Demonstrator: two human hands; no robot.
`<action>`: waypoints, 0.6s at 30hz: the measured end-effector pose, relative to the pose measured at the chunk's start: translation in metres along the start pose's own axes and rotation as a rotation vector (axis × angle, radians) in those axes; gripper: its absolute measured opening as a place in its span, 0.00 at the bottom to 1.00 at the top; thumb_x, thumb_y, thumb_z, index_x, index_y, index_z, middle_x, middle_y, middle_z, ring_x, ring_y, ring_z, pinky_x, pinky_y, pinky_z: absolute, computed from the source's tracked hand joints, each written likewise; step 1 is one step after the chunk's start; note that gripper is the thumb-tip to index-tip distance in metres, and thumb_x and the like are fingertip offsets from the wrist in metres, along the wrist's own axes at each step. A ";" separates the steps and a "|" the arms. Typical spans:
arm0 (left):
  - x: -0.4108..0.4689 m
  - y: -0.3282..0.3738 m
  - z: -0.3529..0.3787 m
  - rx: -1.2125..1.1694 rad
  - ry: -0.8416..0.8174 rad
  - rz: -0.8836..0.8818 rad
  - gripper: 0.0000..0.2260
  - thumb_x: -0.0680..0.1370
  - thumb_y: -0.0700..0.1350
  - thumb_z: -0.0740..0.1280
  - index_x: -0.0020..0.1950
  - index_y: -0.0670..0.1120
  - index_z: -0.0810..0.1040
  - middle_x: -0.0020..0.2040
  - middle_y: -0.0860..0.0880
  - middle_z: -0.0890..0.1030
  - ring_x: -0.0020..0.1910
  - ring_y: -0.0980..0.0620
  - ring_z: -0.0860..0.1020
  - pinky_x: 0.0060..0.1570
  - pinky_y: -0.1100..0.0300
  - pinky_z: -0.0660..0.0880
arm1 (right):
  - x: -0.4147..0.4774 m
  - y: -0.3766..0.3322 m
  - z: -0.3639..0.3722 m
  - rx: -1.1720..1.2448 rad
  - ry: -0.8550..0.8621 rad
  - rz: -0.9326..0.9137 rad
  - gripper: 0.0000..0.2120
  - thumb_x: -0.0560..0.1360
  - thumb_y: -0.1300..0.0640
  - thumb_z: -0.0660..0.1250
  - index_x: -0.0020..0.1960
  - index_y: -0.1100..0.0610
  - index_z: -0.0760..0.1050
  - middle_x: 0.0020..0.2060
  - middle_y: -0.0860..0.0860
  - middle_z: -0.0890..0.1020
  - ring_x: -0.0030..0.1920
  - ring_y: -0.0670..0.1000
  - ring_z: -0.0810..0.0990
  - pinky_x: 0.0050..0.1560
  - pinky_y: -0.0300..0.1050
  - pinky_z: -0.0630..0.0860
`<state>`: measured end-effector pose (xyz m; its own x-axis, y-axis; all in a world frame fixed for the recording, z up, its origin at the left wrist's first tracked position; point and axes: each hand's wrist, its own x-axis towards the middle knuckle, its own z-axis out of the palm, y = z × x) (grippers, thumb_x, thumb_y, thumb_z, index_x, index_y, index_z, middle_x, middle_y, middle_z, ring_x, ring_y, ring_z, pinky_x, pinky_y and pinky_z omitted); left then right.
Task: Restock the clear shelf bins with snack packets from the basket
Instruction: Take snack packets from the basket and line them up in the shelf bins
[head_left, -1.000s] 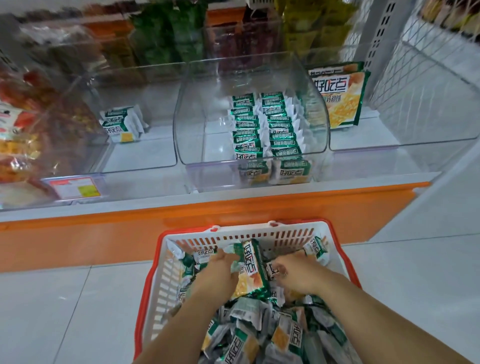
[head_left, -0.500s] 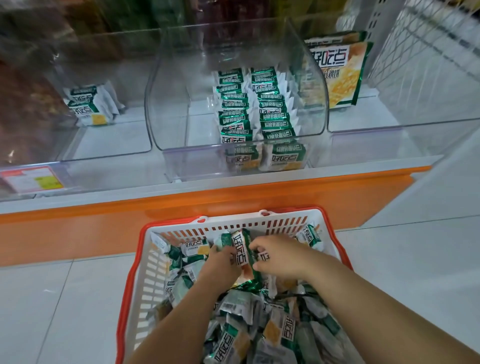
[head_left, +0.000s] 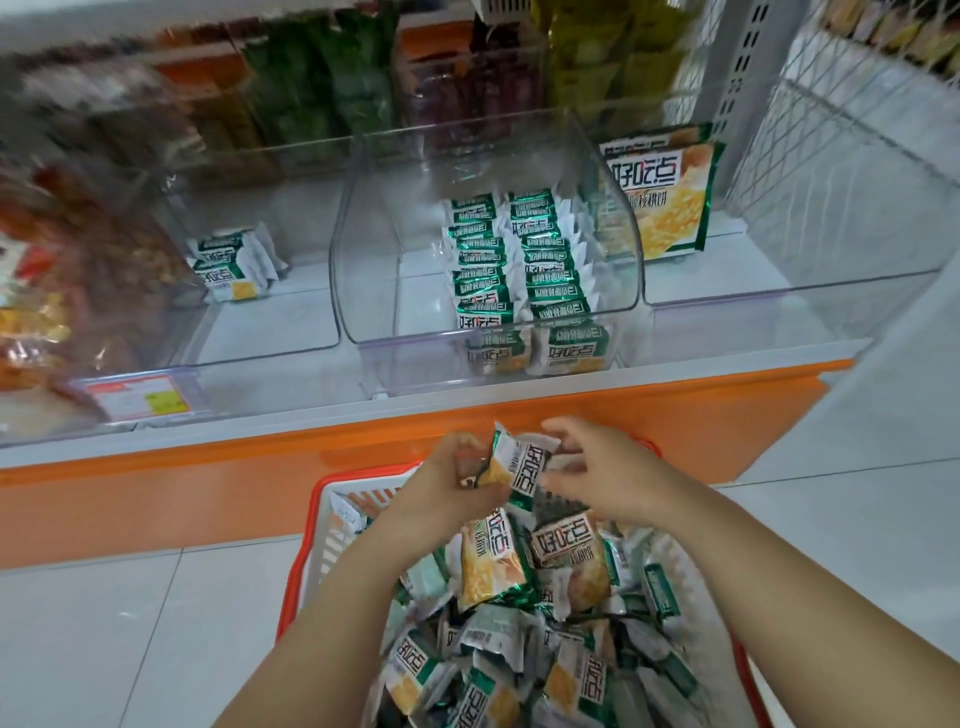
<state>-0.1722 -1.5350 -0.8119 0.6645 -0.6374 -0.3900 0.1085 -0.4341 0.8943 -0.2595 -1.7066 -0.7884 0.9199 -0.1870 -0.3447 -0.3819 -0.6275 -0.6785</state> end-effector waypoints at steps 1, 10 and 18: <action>-0.006 0.011 0.001 -0.014 -0.011 0.030 0.18 0.75 0.37 0.70 0.59 0.52 0.68 0.53 0.47 0.81 0.44 0.51 0.80 0.52 0.50 0.77 | -0.002 -0.003 -0.003 0.049 0.043 -0.012 0.28 0.74 0.50 0.69 0.71 0.51 0.64 0.65 0.49 0.74 0.58 0.47 0.76 0.55 0.40 0.72; -0.048 0.079 -0.020 0.198 0.073 0.286 0.20 0.74 0.50 0.72 0.62 0.65 0.70 0.54 0.53 0.81 0.48 0.52 0.82 0.55 0.54 0.77 | -0.037 -0.049 -0.027 0.317 0.315 -0.276 0.13 0.73 0.57 0.70 0.53 0.43 0.73 0.47 0.38 0.81 0.48 0.35 0.78 0.48 0.30 0.74; -0.041 0.137 -0.038 0.402 0.159 0.489 0.09 0.75 0.47 0.70 0.51 0.59 0.77 0.50 0.59 0.82 0.45 0.56 0.82 0.48 0.55 0.79 | -0.038 -0.070 -0.053 0.278 0.470 -0.392 0.20 0.73 0.57 0.70 0.60 0.41 0.70 0.52 0.37 0.79 0.54 0.35 0.76 0.50 0.28 0.73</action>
<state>-0.1569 -1.5443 -0.6646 0.6719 -0.7330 0.1058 -0.4985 -0.3420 0.7965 -0.2629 -1.6951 -0.6935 0.9121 -0.3336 0.2381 0.0380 -0.5096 -0.8595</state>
